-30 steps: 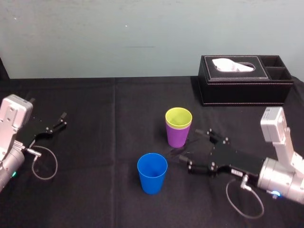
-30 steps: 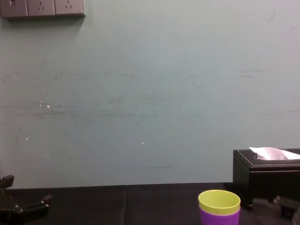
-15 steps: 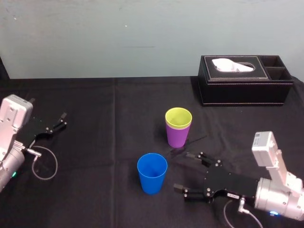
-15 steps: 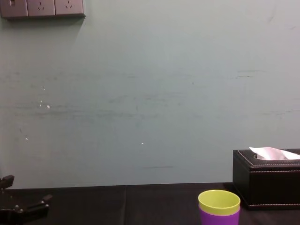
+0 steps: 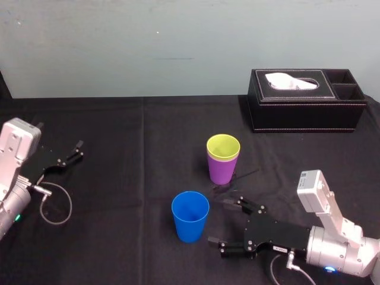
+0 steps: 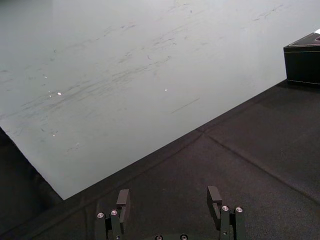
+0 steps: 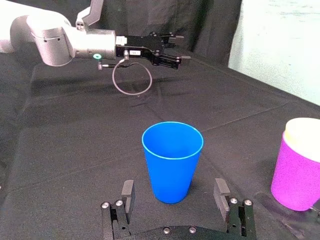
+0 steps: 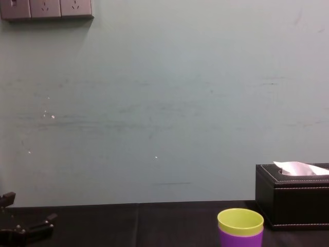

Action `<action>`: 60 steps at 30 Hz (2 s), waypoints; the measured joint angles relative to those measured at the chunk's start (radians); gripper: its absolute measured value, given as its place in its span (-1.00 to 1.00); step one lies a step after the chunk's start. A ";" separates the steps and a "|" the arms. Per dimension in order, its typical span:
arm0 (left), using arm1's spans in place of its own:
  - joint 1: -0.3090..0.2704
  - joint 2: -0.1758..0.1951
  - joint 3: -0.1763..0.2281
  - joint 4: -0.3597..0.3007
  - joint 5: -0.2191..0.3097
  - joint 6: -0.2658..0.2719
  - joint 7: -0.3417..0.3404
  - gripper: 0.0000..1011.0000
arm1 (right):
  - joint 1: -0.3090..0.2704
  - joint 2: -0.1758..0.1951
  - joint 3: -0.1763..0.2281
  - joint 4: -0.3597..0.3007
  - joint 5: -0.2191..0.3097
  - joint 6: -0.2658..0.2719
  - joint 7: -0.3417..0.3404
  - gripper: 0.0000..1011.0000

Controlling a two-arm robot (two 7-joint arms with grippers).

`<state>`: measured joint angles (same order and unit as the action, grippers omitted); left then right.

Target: Stack the three plastic cups sequentially using one hand.

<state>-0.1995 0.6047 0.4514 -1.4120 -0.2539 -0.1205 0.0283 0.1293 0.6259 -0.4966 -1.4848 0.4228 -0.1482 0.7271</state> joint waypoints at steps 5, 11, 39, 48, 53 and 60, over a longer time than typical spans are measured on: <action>0.000 0.000 0.000 0.000 0.000 0.000 0.000 1.00 | 0.012 -0.008 -0.010 0.013 0.000 0.002 0.009 0.99; 0.000 0.000 0.000 0.000 0.000 0.000 0.000 1.00 | 0.036 -0.025 -0.024 0.042 0.010 0.013 0.024 0.99; 0.000 0.000 0.000 0.000 0.000 0.000 0.000 1.00 | 0.110 -0.052 -0.077 0.093 0.040 0.018 0.063 0.99; 0.000 0.000 0.000 0.000 0.000 0.000 0.000 1.00 | 0.133 -0.068 -0.093 0.113 0.024 0.016 0.060 0.99; 0.000 0.000 0.000 0.000 0.000 0.000 0.000 1.00 | 0.144 -0.077 -0.101 0.122 0.013 0.015 0.056 0.99; 0.000 0.000 0.000 0.000 0.000 0.000 0.000 1.00 | 0.165 -0.096 -0.112 0.150 -0.002 0.014 0.051 0.99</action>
<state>-0.1995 0.6047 0.4514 -1.4120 -0.2539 -0.1205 0.0283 0.2939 0.5296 -0.6091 -1.3348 0.4205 -0.1345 0.7785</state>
